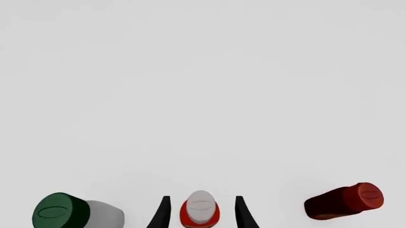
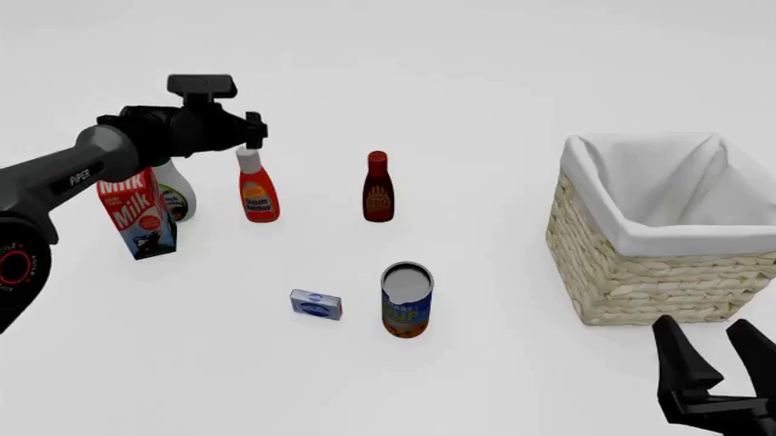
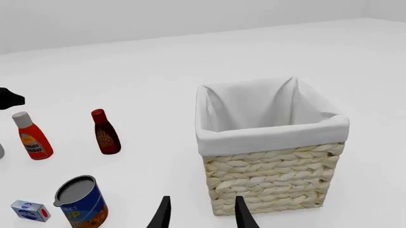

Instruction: Pick the ketchup and place it in the basket.

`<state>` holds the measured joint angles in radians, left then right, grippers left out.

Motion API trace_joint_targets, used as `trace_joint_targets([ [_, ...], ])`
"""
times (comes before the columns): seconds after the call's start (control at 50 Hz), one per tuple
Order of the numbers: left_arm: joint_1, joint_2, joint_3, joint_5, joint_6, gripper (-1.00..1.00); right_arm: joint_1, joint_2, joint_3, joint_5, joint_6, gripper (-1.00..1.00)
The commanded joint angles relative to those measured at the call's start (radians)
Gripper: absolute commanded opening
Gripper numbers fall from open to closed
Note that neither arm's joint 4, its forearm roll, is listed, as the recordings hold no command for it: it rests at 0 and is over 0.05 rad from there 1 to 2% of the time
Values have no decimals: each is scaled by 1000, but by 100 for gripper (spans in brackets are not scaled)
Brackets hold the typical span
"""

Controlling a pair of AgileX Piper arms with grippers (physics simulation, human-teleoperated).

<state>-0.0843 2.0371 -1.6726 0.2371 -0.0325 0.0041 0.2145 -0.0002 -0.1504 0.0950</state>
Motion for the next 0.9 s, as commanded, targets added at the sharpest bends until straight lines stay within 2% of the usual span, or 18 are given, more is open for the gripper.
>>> trace_joint_targets([
  [0.02,4,17,-4,-8,-4,100,0,13,0,-11,0,100],
  [0.9,2,70,-4,-29,-1,100,1,11,0,-6,9,100],
])
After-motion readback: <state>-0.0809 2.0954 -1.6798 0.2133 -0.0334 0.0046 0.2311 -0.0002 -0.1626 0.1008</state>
